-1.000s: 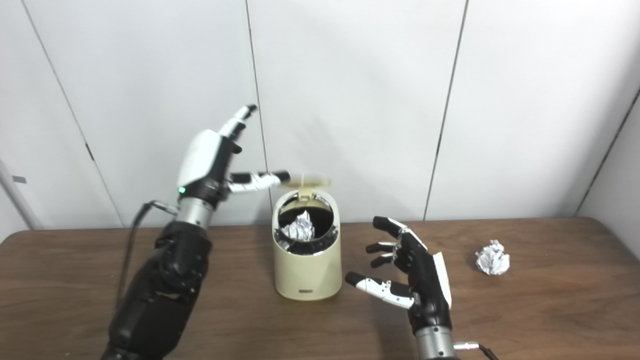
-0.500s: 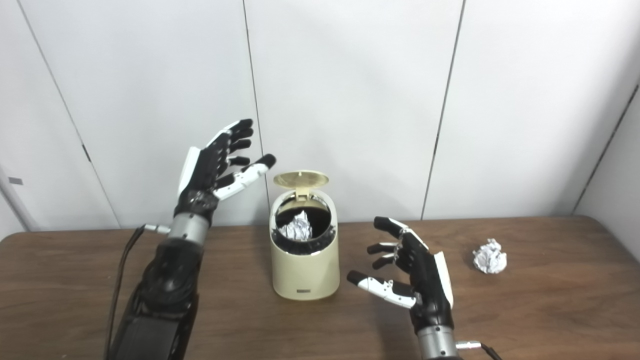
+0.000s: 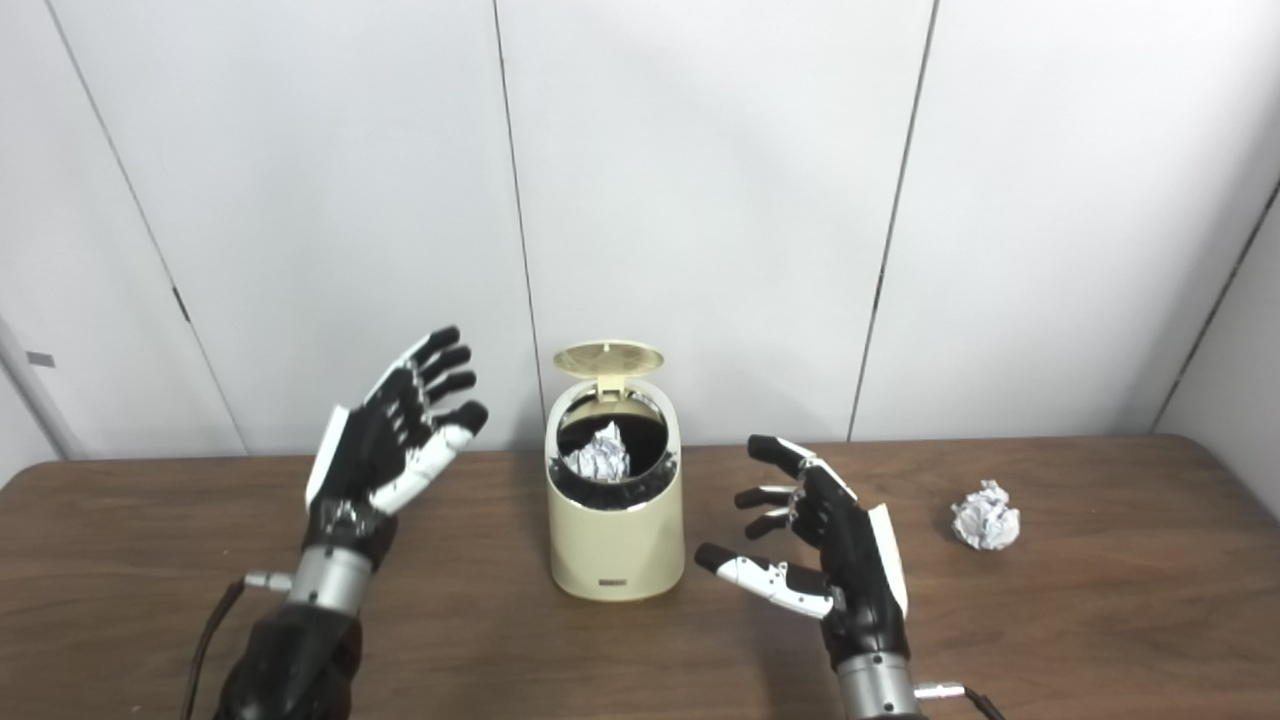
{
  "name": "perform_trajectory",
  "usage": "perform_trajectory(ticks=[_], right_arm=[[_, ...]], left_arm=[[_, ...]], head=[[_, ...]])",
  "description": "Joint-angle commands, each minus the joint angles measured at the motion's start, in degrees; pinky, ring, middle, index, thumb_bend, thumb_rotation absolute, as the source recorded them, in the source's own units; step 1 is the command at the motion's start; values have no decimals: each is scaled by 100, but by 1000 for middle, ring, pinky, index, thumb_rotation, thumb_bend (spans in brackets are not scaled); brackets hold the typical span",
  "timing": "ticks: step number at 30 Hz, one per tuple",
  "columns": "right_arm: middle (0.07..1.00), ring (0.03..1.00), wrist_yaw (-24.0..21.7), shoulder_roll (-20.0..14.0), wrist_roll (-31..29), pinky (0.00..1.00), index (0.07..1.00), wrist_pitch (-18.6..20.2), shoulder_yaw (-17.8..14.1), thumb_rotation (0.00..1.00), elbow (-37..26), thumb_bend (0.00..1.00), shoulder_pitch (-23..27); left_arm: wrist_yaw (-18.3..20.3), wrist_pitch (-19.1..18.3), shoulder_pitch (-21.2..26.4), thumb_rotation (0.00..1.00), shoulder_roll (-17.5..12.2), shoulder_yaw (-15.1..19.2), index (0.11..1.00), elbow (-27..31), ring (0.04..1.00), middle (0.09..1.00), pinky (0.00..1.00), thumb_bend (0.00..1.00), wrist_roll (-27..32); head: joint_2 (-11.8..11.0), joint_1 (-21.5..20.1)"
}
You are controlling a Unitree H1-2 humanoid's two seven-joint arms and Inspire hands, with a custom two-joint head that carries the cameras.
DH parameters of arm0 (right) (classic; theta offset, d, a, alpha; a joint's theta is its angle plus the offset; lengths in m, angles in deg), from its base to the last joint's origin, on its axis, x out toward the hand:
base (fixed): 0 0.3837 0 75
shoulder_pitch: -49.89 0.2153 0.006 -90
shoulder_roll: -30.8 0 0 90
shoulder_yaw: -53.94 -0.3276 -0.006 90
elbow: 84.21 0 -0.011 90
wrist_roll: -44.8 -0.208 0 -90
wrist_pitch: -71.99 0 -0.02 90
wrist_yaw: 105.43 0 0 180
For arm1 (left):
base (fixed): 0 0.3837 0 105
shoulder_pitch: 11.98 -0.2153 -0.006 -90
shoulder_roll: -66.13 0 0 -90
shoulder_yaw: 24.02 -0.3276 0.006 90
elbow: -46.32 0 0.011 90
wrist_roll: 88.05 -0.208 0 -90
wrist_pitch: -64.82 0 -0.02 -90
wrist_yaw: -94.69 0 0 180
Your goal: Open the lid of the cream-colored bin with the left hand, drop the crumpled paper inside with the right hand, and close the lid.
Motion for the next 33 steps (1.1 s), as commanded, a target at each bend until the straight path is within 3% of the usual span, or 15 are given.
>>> perform_trajectory(ticks=[1,7,16,24,33], right_arm=[[781,596,-28,-32,-49,444,730,-139,-5,149,-94,716,132],[795,595,-13,-54,-47,438,728,-73,-58,144,-103,708,126],[799,600,-37,-85,-111,475,730,-13,-104,154,-139,711,107],[790,598,-58,-112,-143,472,725,85,-95,140,-201,707,72],[793,600,-63,-118,-118,474,730,101,-70,142,-162,710,65]], left_arm=[[-82,282,24,471,13,40,923,229,825,865,688,751,32],[14,345,-297,490,-60,72,940,135,852,892,720,766,150],[325,370,-538,464,-157,61,956,-7,851,896,681,841,560],[420,506,-655,460,-202,30,969,-171,864,907,681,807,570],[459,478,-703,452,-349,-61,912,-221,828,869,669,806,316]], head=[[-6,25],[-9,34],[16,1],[32,-20],[38,-6]])
